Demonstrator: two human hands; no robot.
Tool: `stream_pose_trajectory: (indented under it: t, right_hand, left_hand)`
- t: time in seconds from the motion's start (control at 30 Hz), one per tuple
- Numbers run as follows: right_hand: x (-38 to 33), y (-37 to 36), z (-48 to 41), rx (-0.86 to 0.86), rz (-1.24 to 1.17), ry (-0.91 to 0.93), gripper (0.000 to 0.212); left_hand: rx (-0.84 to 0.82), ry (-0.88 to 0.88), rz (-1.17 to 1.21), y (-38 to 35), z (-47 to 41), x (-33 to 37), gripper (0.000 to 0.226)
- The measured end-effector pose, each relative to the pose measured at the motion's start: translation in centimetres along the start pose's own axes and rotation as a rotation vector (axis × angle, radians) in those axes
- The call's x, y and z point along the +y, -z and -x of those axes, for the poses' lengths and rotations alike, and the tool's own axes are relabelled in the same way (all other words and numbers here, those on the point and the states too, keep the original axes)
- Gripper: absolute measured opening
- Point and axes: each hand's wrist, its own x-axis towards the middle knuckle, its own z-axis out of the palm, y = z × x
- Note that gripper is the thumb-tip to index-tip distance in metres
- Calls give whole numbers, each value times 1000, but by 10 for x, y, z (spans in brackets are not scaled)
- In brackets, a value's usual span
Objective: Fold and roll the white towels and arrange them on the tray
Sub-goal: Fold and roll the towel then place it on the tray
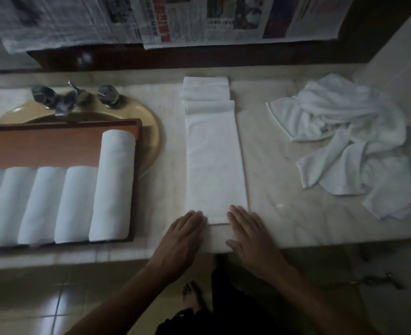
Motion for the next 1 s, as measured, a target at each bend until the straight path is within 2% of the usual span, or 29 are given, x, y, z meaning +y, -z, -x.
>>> stream_pose_trajectory:
  t: [0.23,0.37,0.5,0.63,0.67,0.73,0.83,0.9,1.0]
  right_hand:
    - [7,10,25,53,-67,118,63]
    - [3,18,34,127,-65,79,64]
    - [0,25,35,157,-117,66,50]
    - [6,31,37,98,-133,58,22]
    - [8,32,37,89,-146,33,15]
    - [12,35,35,58,-204,-44,16]
    - [12,46,30,17,-332,-173,14]
    - [13,53,26,-21,-433,-308,15]
    - [16,57,20,-62,-522,-424,14]
  left_hand:
    - [-57,-118,-23,12,12,2,46]
    - [-66,-202,-8,18,15,5,60]
    - [-91,-204,-35,18,15,6,64]
    - [-47,-158,-30,19,18,10,49]
    - [-32,-133,-26,20,19,12,45]
    - [17,-48,24,23,22,17,33]
    - [109,224,228,27,23,27,16]
    - [154,429,380,30,22,31,13]
    - [159,538,443,31,19,33,13]
